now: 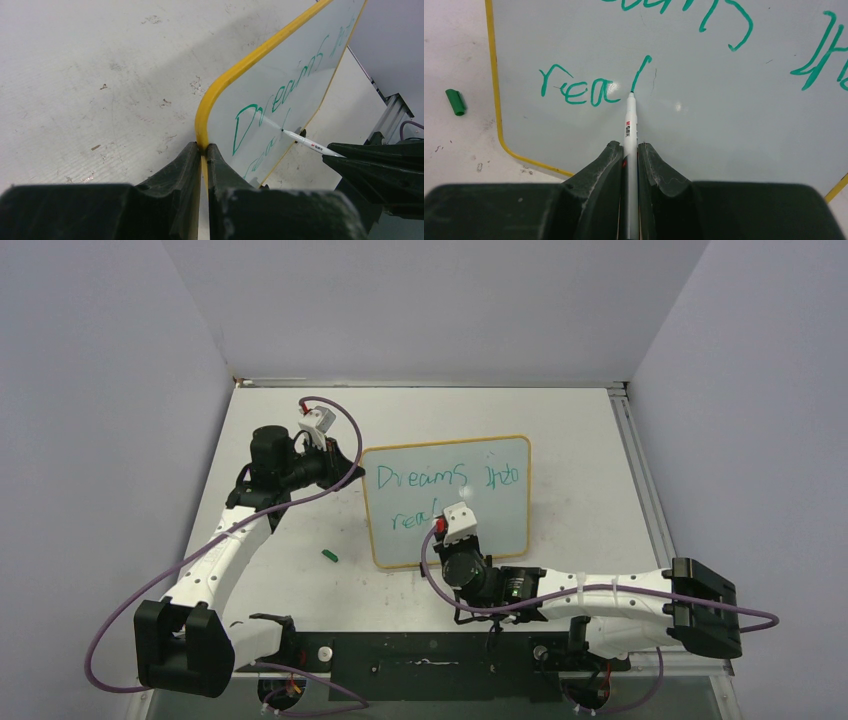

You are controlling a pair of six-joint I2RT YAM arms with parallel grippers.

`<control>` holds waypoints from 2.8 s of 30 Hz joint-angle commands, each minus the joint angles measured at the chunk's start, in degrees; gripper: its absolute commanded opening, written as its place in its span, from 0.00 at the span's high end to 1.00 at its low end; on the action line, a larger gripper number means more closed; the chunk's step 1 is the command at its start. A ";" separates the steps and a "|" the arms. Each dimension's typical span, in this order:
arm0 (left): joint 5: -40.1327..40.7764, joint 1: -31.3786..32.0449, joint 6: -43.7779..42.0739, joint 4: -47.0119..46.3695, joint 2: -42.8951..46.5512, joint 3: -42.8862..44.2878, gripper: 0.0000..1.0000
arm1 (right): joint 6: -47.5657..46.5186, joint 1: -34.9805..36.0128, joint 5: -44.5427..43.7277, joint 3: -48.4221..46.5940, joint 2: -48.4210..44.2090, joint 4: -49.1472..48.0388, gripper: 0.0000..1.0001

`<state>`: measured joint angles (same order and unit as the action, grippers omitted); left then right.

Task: Write a sentence on the whiteboard

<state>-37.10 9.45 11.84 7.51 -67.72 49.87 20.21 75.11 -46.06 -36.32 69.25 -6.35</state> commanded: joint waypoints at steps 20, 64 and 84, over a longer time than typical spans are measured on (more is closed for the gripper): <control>-1.75 0.70 0.82 -1.62 0.99 1.29 1.00 | 4.41 2.09 -3.57 0.17 -2.36 6.17 0.95; -1.72 0.73 0.82 -1.62 1.25 1.27 1.00 | 6.73 3.81 -5.58 0.15 -4.01 9.51 0.95; -1.66 0.74 0.73 -1.62 1.27 1.27 1.00 | -3.25 -0.32 -4.73 -2.23 -2.70 -0.95 0.95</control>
<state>-37.10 9.45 11.84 7.49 -67.72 49.87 19.07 76.01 -50.13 -36.67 66.32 -2.92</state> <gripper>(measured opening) 0.060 0.150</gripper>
